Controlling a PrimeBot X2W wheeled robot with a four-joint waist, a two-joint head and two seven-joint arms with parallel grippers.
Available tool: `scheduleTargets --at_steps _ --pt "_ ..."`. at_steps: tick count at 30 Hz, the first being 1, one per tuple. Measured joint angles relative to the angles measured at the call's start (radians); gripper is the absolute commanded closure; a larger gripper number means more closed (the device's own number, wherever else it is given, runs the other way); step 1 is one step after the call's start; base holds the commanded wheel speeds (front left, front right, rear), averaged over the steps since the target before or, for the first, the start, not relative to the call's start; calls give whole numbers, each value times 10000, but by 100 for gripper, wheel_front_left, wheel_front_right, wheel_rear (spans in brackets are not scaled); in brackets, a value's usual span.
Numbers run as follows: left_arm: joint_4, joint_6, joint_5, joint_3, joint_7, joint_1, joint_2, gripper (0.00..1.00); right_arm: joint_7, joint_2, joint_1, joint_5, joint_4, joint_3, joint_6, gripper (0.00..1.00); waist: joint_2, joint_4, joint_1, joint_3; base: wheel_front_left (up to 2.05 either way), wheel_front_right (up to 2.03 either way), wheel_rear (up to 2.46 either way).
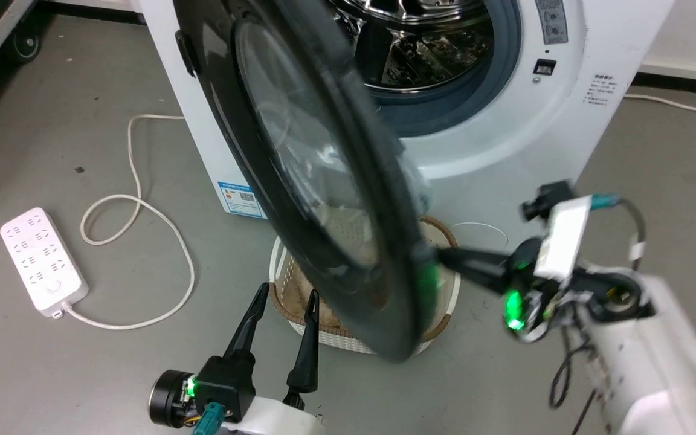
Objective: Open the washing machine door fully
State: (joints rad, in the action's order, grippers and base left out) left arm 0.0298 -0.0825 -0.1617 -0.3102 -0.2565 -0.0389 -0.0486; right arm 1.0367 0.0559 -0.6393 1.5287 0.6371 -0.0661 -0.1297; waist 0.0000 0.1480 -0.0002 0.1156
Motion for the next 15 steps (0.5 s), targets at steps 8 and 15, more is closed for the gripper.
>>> scheduleTargets --at_steps 8,15 --pt "-23 38 -17 105 2 194 0 0 -1164 -36 668 742 -683 -1689 0 100 0 121 2 -115 0 0 0" --pt "-13 65 -121 412 0 265 0 0 -3473 460 1095 -640 -1931 -1338 0 0 0 -18 1 -398 0 0 0"
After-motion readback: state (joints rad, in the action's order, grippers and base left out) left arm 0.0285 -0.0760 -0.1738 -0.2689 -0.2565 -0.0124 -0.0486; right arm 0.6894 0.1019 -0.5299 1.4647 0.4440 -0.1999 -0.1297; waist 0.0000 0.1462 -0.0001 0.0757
